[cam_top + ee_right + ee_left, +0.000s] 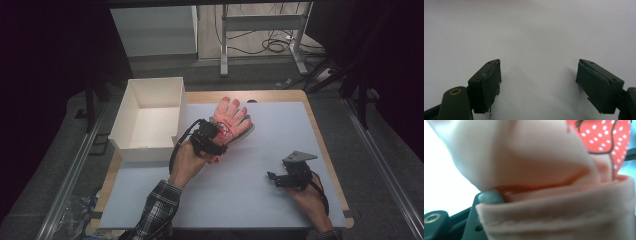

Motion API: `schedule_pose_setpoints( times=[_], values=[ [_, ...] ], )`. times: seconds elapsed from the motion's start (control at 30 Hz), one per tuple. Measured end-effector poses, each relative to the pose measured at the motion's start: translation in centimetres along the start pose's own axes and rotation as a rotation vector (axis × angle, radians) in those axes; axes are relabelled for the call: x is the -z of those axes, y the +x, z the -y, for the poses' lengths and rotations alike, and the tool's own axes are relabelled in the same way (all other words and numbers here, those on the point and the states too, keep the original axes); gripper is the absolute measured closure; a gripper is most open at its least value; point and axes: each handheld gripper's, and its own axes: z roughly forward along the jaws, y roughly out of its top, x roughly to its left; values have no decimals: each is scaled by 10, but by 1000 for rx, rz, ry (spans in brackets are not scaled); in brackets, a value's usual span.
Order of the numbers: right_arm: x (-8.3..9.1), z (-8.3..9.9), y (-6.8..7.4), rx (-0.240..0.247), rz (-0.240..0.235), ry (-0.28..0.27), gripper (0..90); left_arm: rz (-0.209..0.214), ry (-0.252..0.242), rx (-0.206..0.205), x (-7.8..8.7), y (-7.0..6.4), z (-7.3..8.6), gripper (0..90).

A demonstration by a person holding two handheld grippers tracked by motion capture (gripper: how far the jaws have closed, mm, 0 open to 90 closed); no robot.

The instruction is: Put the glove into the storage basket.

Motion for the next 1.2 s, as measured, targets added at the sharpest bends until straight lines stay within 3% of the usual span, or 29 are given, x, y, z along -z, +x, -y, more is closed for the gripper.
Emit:
schedule_pose_setpoints(
  times=[0.73,0.97,1.2],
  values=[
    [0,0,0,2,1,-2,204,-67,-4,57,35,36,-37,466],
    [0,0,0,3,2,-2,204,-88,-11,98,50,52,-42,466],
    [0,0,0,2,1,-2,204,-136,-28,140,67,69,-43,465]
  ],
)
